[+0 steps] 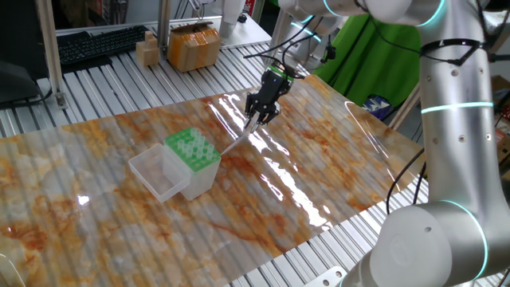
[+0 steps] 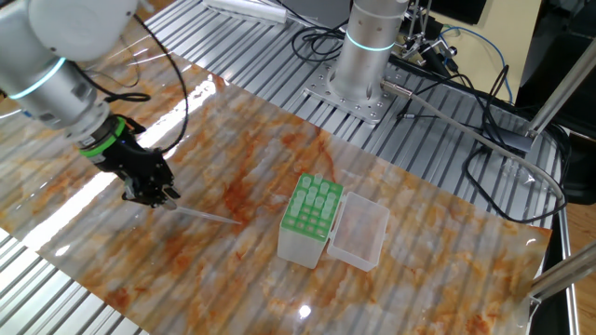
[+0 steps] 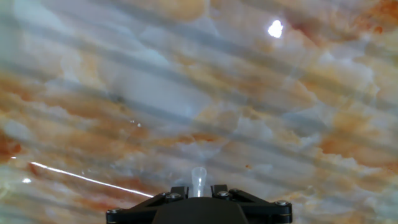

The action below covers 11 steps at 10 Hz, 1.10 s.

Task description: Insert a large pipette tip into the holder for large pipette tips

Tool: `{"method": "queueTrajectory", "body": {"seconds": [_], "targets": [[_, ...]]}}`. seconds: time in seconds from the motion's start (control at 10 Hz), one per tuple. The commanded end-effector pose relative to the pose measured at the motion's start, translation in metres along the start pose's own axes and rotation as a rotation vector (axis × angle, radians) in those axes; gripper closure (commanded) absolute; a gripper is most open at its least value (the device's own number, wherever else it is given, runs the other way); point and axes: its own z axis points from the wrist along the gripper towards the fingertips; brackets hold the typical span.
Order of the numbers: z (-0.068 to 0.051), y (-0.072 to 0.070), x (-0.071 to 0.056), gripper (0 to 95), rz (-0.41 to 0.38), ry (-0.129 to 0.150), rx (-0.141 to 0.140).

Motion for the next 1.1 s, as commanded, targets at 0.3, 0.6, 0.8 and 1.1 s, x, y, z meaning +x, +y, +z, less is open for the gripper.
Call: {"method": "queueTrajectory", "body": {"seconds": [0.3,0.6,0.8,1.1], "targets": [[0.004,0.005,-0.006,76.0,-0.033,0.03,-0.015],[0.009,0.006,-0.008,76.0,-0.042,0.027,-0.019],[0.011,0.007,-0.009,76.0,-0.04,0.025,-0.019],[0.012,0.007,-0.01,76.0,-0.045,0.028,-0.012]]}}
